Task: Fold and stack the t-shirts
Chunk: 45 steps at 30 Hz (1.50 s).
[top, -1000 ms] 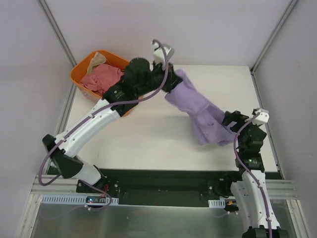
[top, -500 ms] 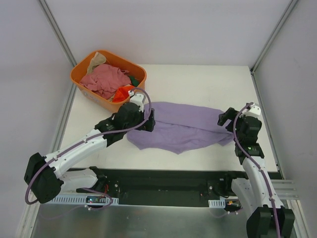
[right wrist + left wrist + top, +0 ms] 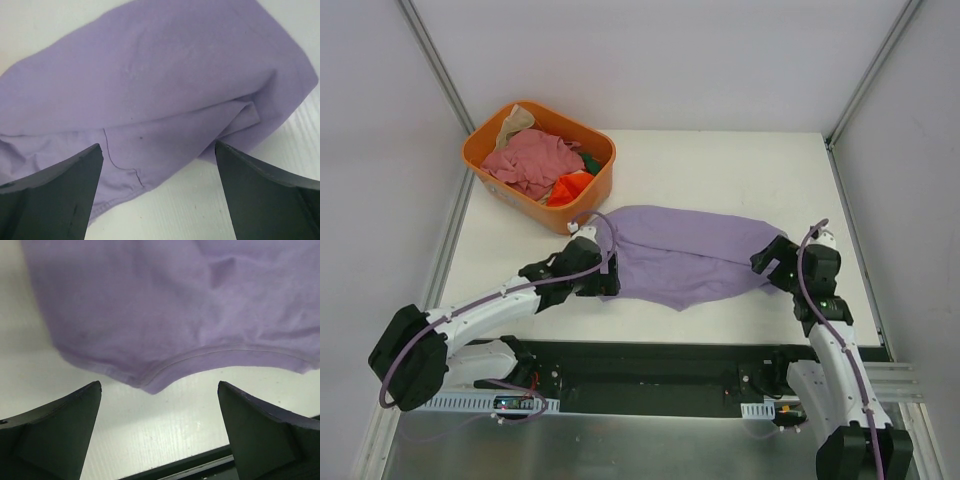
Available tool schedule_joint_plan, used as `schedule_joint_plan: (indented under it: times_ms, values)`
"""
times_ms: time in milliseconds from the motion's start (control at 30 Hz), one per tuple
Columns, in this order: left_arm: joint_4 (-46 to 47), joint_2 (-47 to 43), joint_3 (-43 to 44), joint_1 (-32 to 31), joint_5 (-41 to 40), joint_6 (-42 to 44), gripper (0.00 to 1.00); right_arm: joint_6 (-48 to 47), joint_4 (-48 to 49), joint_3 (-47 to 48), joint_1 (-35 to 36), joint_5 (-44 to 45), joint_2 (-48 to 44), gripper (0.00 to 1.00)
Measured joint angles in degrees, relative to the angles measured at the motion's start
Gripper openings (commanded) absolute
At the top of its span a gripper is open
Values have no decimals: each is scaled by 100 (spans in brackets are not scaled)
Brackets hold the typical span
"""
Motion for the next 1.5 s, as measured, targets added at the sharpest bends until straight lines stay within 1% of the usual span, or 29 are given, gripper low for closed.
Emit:
schedule_joint_plan:
  times_ms: [67,167,267,400,467,533,600,633,733,800,900,933,967,1000,1100,1167,1200,1300,1333,1500]
  values:
    - [-42,-57,-184,101,-131,-232,99,87,-72,-81,0,-114,44,96]
    - [-31,-61,-389,463,-186,-579,99,214,-129,-240,0,-337,199,96]
    - [87,24,-490,802,-179,-789,92,315,-133,-372,0,-529,428,99]
    - [372,337,-498,859,-70,-962,82,422,-63,-546,0,-754,767,99]
    - [498,527,-461,857,-57,-1019,76,463,68,-586,2,-833,905,94]
    - [660,710,-389,859,-52,-1056,72,476,258,-586,2,-861,1062,92]
    - [767,892,-293,859,-50,-1084,67,496,474,-586,13,-876,1213,86]
    - [809,962,-258,859,-48,-1095,65,509,588,-586,28,-876,1283,80]
    - [925,1191,-129,859,-55,-1152,49,566,879,-601,57,-879,1499,67]
    - [951,1311,-76,859,-76,-1165,44,603,999,-601,96,-859,1639,58]
    - [973,1451,2,859,-83,-1161,23,623,1119,-623,260,-761,1727,42]
    - [973,1510,31,859,-85,-1147,16,632,1172,-656,339,-717,1738,39]
    - [975,1565,63,859,-90,-1123,4,612,1178,-675,382,-678,1744,35]
    - [973,1624,98,859,-90,-1088,0,625,1231,-706,435,-625,1759,32]
    - [975,1735,181,859,-83,-981,0,625,1397,-776,531,-457,1797,28]
    - [975,1759,205,859,-85,-938,0,619,1569,-822,562,-343,1838,20]
    - [975,1759,205,859,-83,-916,0,616,1637,-837,566,-299,1860,18]
    - [975,1755,205,859,-83,-846,0,608,1921,-911,588,-205,1963,3]
    - [973,1746,205,859,-83,-826,0,603,2017,-935,590,-188,2000,1]
    - [841,1539,173,859,-79,-645,0,597,2133,-946,614,-238,1961,0]
